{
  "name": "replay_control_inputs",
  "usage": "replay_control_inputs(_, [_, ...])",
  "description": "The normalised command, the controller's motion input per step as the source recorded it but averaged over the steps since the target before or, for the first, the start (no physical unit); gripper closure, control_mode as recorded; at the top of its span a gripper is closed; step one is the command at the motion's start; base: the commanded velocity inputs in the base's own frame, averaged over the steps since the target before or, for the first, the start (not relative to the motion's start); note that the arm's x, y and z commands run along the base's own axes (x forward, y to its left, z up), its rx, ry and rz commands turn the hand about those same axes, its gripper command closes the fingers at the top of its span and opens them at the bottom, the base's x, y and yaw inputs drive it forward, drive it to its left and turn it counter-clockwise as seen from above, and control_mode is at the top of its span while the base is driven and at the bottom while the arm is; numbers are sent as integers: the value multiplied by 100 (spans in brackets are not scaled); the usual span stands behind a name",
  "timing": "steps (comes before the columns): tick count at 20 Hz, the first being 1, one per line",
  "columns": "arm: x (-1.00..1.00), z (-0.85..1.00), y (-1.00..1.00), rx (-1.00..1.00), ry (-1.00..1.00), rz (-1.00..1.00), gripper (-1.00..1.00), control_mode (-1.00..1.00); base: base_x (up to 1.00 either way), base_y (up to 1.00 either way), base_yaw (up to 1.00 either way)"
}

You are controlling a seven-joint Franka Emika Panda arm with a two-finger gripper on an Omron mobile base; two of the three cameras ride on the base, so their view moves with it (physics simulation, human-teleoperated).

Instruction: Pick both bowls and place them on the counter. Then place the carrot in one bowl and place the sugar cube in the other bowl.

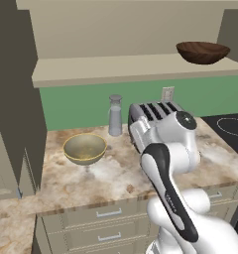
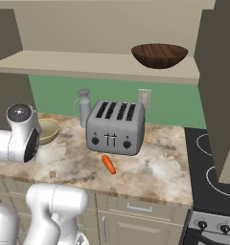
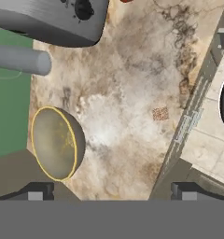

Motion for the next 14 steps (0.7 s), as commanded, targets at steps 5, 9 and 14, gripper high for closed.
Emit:
replay_control_inputs(5, [-35,56,-31,0,-9,-12,-100,-100,0,0,0])
replay_control_inputs(9, [-31,56,-34,0,-4,-10,-100,-100,0,0,0])
replay_control_inputs(14, [-31,58,-36,0,0,-5,-100,-100,0,0,0])
